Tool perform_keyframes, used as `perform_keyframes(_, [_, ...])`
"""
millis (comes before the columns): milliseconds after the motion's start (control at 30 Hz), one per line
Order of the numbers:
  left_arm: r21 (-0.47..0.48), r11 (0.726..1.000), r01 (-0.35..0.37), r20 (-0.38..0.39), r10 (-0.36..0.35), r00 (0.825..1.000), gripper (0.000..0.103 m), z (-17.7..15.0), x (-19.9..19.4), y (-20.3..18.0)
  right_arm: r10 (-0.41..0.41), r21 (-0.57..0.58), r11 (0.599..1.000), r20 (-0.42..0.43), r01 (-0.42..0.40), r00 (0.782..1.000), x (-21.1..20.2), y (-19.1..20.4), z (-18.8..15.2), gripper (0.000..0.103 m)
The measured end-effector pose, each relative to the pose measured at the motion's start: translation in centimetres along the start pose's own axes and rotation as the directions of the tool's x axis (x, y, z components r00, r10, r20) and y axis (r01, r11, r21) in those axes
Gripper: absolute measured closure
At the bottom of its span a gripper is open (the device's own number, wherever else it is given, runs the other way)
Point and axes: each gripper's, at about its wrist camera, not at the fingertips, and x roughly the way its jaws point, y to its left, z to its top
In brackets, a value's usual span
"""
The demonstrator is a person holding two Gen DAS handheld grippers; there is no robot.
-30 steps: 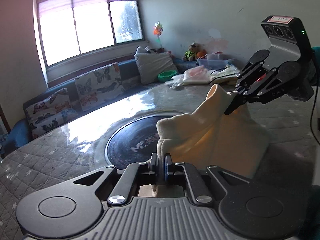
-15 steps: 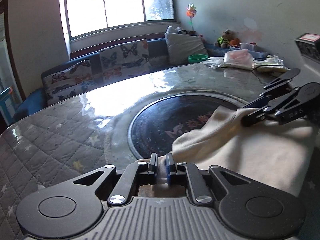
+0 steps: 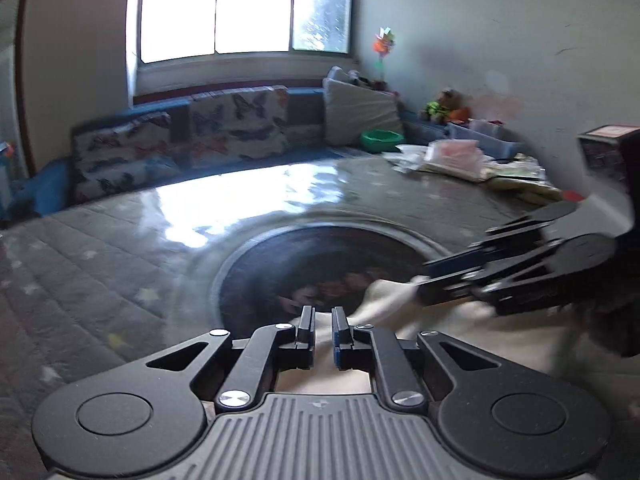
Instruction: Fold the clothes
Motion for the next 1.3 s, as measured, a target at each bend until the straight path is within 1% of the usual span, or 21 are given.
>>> perform_keyframes(33, [-0.003,1.0,0.025,-0.018,-0.025,1.0,0.092,0.0,0.4,-0.3,-0.004,0.003,1.0,-0.014,0.004,1.0,0.5,0.2,0.0,0.075])
perform_keyframes(133, [0.019,1.0,-0.003,-0.08,0.005,0.997,0.092,-0.2,2.5,-0.5,-0.015,0.006,1.0,-0.037,0.016,0.999,1.6,0.5,-0.2,0.074])
perform_keyframes(200, [-0.026,0.999,-0.019,-0.126,0.015,0.992,0.092,-0.4,3.8,0.5,-0.021,0.01,1.0,-0.041,0.022,0.999,2.0,0.5,-0.3,0.074])
perform_keyframes(267, [-0.073,0.997,0.0,-0.108,-0.008,0.994,0.092,-0.5,4.0,1.6,-0.021,0.034,0.999,-0.035,0.022,0.999,2.2,0.1,-0.4,0.074])
perform_keyframes(333, [-0.096,0.995,-0.002,-0.099,-0.008,0.995,0.092,-0.3,3.8,2.4,-0.031,0.052,0.998,-0.025,0.032,0.999,2.1,-0.2,-0.4,0.074])
perform_keyframes(400, [-0.09,0.996,0.009,-0.09,-0.017,0.996,0.092,-0.3,3.7,2.9,-0.032,0.036,0.999,-0.01,0.033,0.999,1.8,0.4,-0.6,0.074])
perform_keyframes(500, [-0.11,0.992,0.059,-0.095,-0.069,0.993,0.092,-0.3,3.8,3.9,-0.022,-0.015,1.0,0.01,0.022,1.0,1.3,1.9,-0.9,0.074])
perform_keyframes(567, [-0.107,0.991,0.083,-0.097,-0.093,0.991,0.092,-0.2,3.9,4.3,0.006,-0.081,0.997,0.009,-0.005,1.0,1.3,3.7,-1.2,0.074])
perform_keyframes(600, [-0.106,0.99,0.092,-0.099,-0.103,0.99,0.092,-0.1,4.0,4.5,0.034,-0.108,0.994,0.0,-0.034,0.999,1.4,4.6,-1.2,0.074])
perform_keyframes(667, [-0.099,0.989,0.113,-0.106,-0.123,0.987,0.092,0.0,4.2,4.8,0.073,-0.136,0.988,-0.016,-0.075,0.997,1.9,6.1,-1.4,0.074])
perform_keyframes(700, [-0.092,0.989,0.114,-0.108,-0.124,0.986,0.092,0.1,4.3,4.9,0.082,-0.144,0.986,-0.02,-0.084,0.996,2.0,6.5,-1.5,0.074])
perform_keyframes(733, [-0.079,0.992,0.099,-0.116,-0.107,0.987,0.091,0.2,4.5,5.0,0.103,-0.153,0.983,-0.022,-0.105,0.994,2.1,7.1,-1.6,0.074])
perform_keyframes(767, [-0.065,0.994,0.083,-0.124,-0.091,0.988,0.086,0.2,4.7,5.0,0.127,-0.159,0.979,-0.023,-0.129,0.992,2.0,7.8,-1.7,0.074])
perform_keyframes(800, [-0.062,0.995,0.082,-0.124,-0.09,0.988,0.084,0.2,4.9,5.3,0.148,-0.162,0.975,-0.022,-0.15,0.989,1.8,8.3,-1.9,0.074])
perform_keyframes(900, [-0.1,0.989,0.105,-0.118,-0.117,0.986,0.083,0.1,5.1,6.1,0.207,-0.186,0.961,-0.016,-0.206,0.978,1.0,9.9,-2.4,0.074])
perform_keyframes(1000, [-0.085,0.991,0.1,-0.101,-0.109,0.989,0.083,-0.1,5.1,5.9,0.271,-0.222,0.938,-0.009,-0.266,0.963,0.1,11.5,-3.0,0.074])
perform_keyframes(1100, [-0.08,0.993,0.089,-0.091,-0.096,0.991,0.083,-0.1,5.2,5.9,0.337,-0.276,0.903,-0.017,-0.329,0.941,-0.5,13.4,-3.6,0.074])
perform_keyframes(1200, [-0.107,0.993,0.059,-0.082,-0.068,0.994,0.082,0.0,4.6,6.4,0.365,-0.304,0.885,-0.017,-0.353,0.931,-1.0,14.3,-3.8,0.074])
perform_keyframes(1233, [-0.116,0.992,0.047,-0.078,-0.057,0.995,0.083,0.1,4.3,6.6,0.366,-0.298,0.887,-0.009,-0.352,0.93,-1.3,14.2,-3.8,0.074])
perform_keyframes(1300, [-0.167,0.986,0.027,-0.051,-0.036,0.998,0.083,-0.1,2.5,7.2,0.36,-0.268,0.9,0.018,-0.342,0.933,-2.0,13.5,-3.6,0.072])
